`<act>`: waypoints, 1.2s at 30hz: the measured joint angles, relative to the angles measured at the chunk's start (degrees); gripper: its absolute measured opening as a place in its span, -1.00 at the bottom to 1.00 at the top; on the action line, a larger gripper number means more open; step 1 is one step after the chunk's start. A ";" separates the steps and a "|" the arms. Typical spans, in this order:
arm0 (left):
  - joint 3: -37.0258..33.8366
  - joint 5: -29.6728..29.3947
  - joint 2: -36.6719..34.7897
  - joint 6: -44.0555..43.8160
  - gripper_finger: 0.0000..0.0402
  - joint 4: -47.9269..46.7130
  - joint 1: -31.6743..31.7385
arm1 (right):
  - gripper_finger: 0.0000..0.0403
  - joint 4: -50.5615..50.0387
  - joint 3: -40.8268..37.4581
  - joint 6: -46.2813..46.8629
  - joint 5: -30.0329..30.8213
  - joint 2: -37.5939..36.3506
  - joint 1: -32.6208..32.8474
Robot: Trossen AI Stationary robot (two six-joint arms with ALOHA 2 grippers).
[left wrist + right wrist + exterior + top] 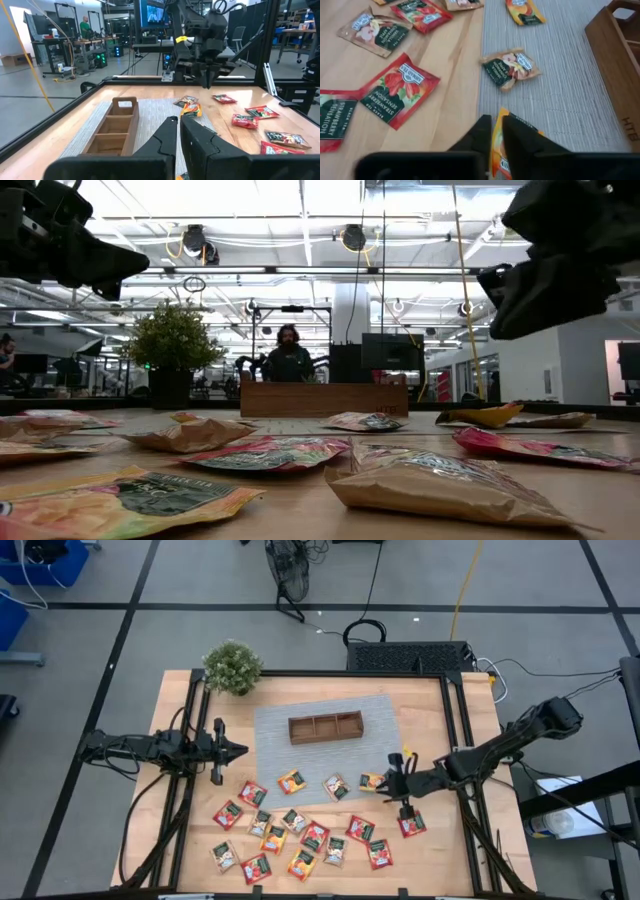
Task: Pick & Place Tea
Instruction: Put the brown tea bag into the middle section of the wooden organizer
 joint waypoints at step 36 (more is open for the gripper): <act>0.00 0.00 0.01 0.02 -0.85 0.00 0.01 | -0.04 -33.81 6.77 4.81 6.34 14.29 4.88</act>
